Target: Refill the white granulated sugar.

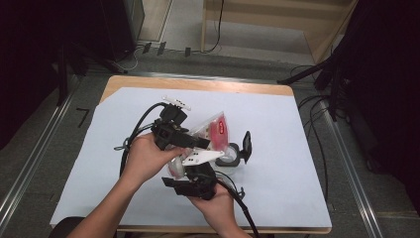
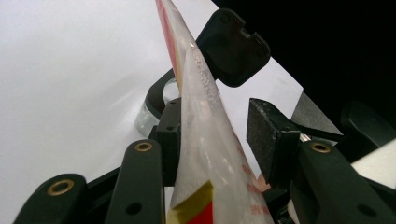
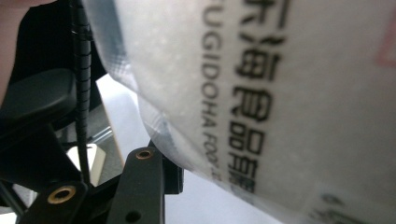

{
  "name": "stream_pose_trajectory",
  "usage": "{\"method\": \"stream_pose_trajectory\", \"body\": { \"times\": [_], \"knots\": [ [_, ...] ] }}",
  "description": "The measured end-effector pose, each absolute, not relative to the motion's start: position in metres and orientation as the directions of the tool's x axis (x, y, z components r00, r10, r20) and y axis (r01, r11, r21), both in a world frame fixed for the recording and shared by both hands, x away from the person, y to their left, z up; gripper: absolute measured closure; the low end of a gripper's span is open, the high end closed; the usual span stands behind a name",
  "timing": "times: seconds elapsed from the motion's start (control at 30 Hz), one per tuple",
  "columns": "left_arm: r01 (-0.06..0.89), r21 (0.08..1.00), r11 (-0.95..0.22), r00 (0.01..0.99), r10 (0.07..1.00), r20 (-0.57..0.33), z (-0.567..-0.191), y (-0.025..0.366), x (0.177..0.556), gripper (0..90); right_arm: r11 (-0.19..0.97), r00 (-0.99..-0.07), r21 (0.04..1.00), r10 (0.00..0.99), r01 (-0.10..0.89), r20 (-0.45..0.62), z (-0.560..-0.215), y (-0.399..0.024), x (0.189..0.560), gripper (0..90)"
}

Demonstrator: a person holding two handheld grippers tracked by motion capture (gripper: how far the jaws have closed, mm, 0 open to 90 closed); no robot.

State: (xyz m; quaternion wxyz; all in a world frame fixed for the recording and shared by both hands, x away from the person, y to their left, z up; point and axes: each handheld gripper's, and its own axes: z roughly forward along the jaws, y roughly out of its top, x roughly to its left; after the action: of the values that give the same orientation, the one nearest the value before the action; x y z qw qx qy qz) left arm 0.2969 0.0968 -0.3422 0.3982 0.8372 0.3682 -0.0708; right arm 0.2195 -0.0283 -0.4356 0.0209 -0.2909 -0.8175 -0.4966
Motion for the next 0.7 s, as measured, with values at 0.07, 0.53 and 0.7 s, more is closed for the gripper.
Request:
{"method": "stream_pose_trajectory", "body": {
  "times": [0.07, 0.53, 0.7],
  "knots": [
    [0.672, 0.615, -0.413, 0.72, 0.561, -0.41, -0.3423, 0.0964, 0.2969, 63.2, 0.342, -0.831, 0.802, 0.46, 0.49, 0.312, -0.4353, -0.028, 0.2185, 62.4],
    [0.659, 0.631, -0.41, 0.724, 0.573, -0.384, -0.3397, 0.0932, 0.2947, 63.9, 0.35, -0.847, 0.812, 0.441, 0.467, 0.298, -0.4351, -0.0257, 0.2182, 61.5],
    [0.649, 0.639, -0.413, 0.731, 0.572, -0.372, -0.3388, 0.0924, 0.2933, 64.1, 0.348, -0.847, 0.813, 0.44, 0.466, 0.297, -0.4351, -0.0251, 0.2182, 61.8]
  ]
}}
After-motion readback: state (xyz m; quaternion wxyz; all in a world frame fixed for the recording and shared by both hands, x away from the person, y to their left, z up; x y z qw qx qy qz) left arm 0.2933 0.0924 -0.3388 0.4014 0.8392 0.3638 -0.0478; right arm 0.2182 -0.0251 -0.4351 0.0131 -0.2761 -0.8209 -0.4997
